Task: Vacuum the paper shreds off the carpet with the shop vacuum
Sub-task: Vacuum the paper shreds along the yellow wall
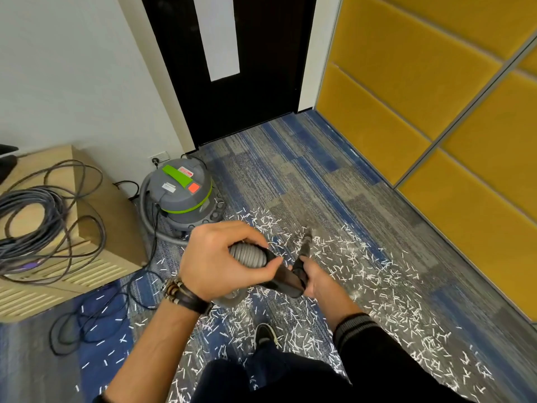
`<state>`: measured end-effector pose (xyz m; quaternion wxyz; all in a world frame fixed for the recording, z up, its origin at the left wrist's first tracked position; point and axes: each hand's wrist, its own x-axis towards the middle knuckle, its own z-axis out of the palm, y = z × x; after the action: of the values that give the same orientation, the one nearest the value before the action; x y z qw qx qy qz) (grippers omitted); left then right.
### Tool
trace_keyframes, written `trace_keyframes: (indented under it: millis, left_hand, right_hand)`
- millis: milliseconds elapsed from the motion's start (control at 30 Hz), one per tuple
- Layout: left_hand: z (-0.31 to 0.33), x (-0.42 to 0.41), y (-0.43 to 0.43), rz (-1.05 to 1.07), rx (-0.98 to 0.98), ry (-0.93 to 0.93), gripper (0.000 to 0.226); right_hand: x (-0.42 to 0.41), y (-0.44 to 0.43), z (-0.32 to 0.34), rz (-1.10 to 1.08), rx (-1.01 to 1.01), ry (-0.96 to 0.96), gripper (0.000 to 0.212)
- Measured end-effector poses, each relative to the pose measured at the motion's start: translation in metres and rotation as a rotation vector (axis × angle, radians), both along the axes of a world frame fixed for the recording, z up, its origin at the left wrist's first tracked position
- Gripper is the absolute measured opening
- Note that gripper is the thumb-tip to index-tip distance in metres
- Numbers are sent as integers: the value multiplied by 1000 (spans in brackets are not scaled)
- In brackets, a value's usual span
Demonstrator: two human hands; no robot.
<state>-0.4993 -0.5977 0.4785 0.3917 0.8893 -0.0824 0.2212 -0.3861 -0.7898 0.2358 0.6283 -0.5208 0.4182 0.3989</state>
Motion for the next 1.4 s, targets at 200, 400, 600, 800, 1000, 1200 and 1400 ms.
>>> trace_keyframes:
  millis: [200,400,600,800,1000,1200,1400]
  left_hand:
    - [-10,-21,-10,2,10,47,21]
    - [4,-42,4,15,76,37,19]
    - [-10,-52,12,31,-44,77,23]
    - [-17,-66,-3,7,-18,112,19]
    - [1,-65,12,-10,-1,78,18]
    - [-15,-63,19,0,-94,128,23]
    - [-21,-72,16,2,-46,130,18]
  right_hand:
    - [-13,-27,11,6,-47,17,32]
    - [-26,10,-2,158,-123,-66,32]
    - [-44,2,23,121,-164,-45,27]
    - [-53,-20,18,78,-188,-14,25]
    - [-53,20,22,176,-152,-35,32]
    - [-65,-3,28,47,-122,-12,26]
    - [-65,-13,27,93,-191,34,32]
